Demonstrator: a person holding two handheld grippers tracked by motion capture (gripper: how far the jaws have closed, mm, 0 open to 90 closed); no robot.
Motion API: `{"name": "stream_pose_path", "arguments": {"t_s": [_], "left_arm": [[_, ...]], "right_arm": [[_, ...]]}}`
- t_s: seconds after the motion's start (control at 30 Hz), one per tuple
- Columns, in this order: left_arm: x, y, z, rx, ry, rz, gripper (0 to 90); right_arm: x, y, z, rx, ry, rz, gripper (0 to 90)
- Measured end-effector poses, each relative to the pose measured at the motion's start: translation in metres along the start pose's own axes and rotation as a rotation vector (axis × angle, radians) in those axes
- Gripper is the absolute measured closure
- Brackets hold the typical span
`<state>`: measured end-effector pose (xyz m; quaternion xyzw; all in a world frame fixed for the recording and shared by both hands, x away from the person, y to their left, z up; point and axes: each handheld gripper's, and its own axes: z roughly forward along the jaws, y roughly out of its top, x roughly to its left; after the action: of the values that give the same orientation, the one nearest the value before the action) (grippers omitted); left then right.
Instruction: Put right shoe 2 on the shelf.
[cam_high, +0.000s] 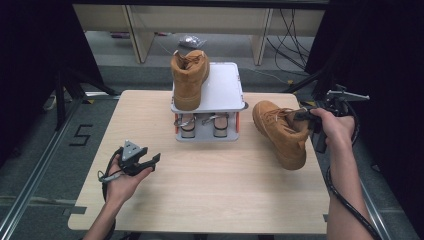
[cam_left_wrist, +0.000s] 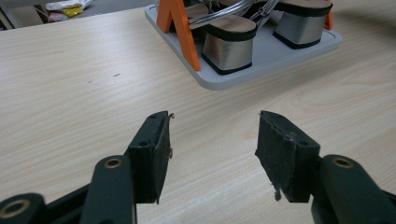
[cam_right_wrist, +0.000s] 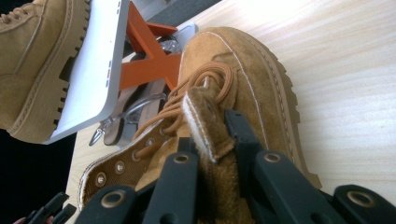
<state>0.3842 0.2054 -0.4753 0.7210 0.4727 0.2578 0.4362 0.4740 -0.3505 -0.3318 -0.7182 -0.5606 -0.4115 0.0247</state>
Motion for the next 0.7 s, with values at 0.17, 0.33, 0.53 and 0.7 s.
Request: {"name": "stream_pose_path", "arguments": {"t_s": [0.17, 0.33, 0.53, 0.7], "left_arm": [[0.0, 0.0, 0.0, -0.001, 0.0, -0.002, 44.1], [0.0, 0.0, -0.001, 0.0, -0.001, -0.001, 44.0], [0.001, 0.0, -0.001, -0.005, 0.001, -0.003, 44.0], [0.0, 0.0, -0.001, -0.001, -0.002, -0.002, 44.0]], "right_arm": [[0.006, 0.002, 0.0, -0.003, -0.018, 0.002, 83.4], [0.009, 0.004, 0.003, -0.031, 0.007, 0.002, 83.4], [0.011, 0.007, 0.005, -0.051, 0.013, -0.008, 83.4], [0.015, 0.009, 0.005, -0.058, 0.03, 0.022, 83.3]]}}
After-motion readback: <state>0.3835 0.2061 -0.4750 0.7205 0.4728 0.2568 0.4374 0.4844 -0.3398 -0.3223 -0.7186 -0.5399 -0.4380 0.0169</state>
